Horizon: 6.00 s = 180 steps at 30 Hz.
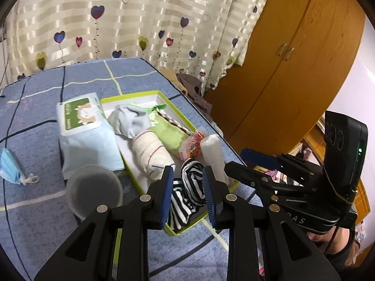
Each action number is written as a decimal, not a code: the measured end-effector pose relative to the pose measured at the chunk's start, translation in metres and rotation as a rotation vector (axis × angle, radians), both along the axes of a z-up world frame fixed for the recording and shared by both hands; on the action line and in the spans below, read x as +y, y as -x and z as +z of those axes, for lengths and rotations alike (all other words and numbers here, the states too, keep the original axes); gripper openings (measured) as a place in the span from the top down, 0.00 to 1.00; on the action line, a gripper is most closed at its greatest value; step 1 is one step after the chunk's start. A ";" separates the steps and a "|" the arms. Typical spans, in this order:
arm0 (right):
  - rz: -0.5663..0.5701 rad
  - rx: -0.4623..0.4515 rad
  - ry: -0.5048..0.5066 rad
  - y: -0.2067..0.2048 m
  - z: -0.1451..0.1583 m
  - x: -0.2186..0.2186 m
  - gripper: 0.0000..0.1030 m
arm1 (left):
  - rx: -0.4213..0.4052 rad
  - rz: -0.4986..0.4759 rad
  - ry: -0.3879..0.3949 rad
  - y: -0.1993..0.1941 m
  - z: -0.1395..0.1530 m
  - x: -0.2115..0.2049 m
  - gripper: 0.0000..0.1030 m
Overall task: Organize soft objects
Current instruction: 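Lower the white cloth into the box with right tool while left tool releases striped sock, then withdraw both open tools from the box toward the blue mask and white sock, then grasp the blue face mask with right tool while left tool grasps the white sock, then carry the blue mask and white sock over the white box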
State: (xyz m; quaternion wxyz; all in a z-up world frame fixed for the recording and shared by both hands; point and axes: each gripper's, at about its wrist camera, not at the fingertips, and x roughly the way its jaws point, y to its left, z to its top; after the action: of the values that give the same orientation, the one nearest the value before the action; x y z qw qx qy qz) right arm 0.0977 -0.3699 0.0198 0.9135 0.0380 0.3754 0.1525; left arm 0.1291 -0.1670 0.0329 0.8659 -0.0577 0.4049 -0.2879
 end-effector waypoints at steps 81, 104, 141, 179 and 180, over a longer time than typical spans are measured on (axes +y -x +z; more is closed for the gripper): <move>0.556 0.121 0.206 -0.097 -0.012 0.329 0.53 | -0.002 0.530 -0.140 -0.022 -0.032 0.312 0.74; 0.562 0.272 0.307 -0.151 -0.064 0.378 0.64 | 0.062 0.457 -0.282 -0.092 -0.070 0.341 0.48; 0.422 -0.014 0.102 -0.061 0.043 0.248 0.87 | -0.143 0.484 -0.137 -0.005 0.040 0.243 0.68; 0.230 -0.084 0.038 -0.034 0.060 0.120 0.87 | -0.166 0.300 -0.058 0.005 0.045 0.131 0.68; 0.221 -0.084 0.036 -0.034 0.060 0.115 0.87 | -0.165 0.294 -0.058 0.004 0.045 0.128 0.68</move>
State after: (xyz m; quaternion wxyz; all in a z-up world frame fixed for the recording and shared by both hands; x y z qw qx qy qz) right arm 0.1321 -0.2547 0.0797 0.9065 -0.0262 0.3414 0.2470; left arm 0.1249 -0.0386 0.0778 0.9304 -0.0675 0.3276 -0.1502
